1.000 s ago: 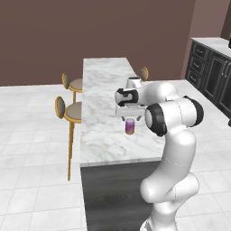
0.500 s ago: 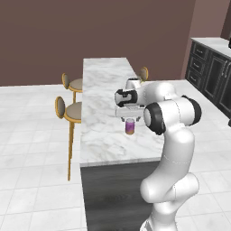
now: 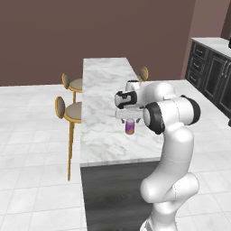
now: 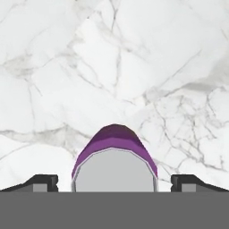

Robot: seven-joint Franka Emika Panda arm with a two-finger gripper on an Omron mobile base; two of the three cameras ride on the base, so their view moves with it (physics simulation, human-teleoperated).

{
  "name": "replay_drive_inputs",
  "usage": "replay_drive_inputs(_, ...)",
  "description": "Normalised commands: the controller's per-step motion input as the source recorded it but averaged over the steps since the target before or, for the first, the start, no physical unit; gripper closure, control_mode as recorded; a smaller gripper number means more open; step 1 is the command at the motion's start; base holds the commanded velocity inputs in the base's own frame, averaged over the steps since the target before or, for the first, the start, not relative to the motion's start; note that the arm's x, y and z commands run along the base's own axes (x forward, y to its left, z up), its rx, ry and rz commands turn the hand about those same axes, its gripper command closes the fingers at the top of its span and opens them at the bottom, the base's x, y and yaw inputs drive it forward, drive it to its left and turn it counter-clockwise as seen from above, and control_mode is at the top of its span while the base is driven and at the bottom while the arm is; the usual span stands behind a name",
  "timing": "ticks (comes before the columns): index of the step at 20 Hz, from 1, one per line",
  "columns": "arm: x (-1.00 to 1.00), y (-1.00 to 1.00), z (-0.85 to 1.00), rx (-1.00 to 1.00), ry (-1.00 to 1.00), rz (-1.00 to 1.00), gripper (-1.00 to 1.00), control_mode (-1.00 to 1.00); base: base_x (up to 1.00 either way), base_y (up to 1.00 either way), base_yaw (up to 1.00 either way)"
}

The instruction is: Four empty soda cans are scattered around the kitchen. Gather all the cans and cluster them next to the stove for recycling.

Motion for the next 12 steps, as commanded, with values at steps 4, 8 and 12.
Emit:
replay_drive_inputs(4, 0.0, 0.0, -0.06, 0.0, 0.0, 0.0, -1.0, -1.0, 0.0, 0.0, 0.0)
replay_drive_inputs(8, 0.0, 0.0, -0.04, 0.0, 0.0, 0.0, -1.0, -1.0, 0.0, 0.0, 0.0)
replay_drive_inputs(12, -0.03, 0.0, -0.05, 0.0, 0.0, 0.0, -1.0, -1.0, 0.0, 0.0, 0.0)
